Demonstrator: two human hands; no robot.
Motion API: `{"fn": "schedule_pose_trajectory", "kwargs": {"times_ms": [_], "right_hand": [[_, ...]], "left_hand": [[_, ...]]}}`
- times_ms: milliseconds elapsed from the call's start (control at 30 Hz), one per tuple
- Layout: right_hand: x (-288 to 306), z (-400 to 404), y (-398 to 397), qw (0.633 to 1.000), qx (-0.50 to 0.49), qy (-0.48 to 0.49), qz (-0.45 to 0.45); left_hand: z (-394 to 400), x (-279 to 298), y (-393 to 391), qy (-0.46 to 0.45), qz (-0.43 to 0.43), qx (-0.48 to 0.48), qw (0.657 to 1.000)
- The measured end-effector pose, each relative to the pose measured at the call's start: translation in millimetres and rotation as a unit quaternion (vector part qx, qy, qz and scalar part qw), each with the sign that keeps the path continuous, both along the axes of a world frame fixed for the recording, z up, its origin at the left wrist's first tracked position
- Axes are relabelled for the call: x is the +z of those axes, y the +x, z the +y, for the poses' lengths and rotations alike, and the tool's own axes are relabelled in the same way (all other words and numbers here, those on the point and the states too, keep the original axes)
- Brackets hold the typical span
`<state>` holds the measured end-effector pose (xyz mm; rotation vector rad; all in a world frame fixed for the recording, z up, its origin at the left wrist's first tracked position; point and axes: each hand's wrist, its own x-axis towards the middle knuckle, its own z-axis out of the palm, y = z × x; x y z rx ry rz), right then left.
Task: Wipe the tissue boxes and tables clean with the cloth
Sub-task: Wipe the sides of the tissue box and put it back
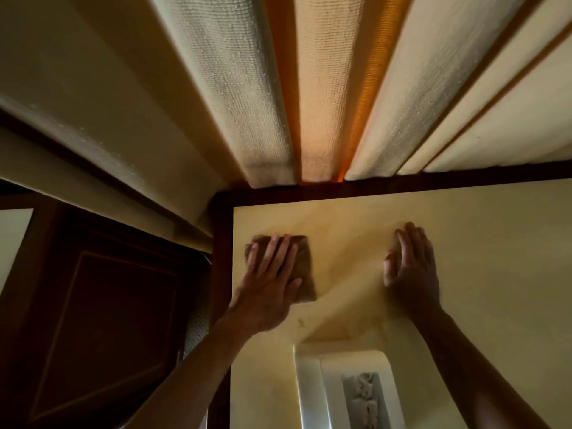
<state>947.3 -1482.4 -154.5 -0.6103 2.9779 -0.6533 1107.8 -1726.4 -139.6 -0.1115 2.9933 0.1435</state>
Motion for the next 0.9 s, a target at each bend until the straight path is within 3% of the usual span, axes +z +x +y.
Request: {"fn": "schedule_pose_trajectory", "kwargs": {"times_ms": [267,733,900], "right_hand": [[1.1,0.8,1.9,1.0,-0.003,-0.005,0.002],[2.3,0.7,0.7,1.0,-0.008,-0.013,-0.012],[7.6,-1.0,0.8,0.998,-0.021,-0.041,-0.047]], "left_hand": [[-21.7,0.8,72.1,-0.035,-0.01,0.025,0.999],[33.3,-2.2,-14.1,-0.027,0.008,-0.169,0.985],[40.2,-1.8,-27.8,-0.009,-0.014,-0.181,0.983]]}}
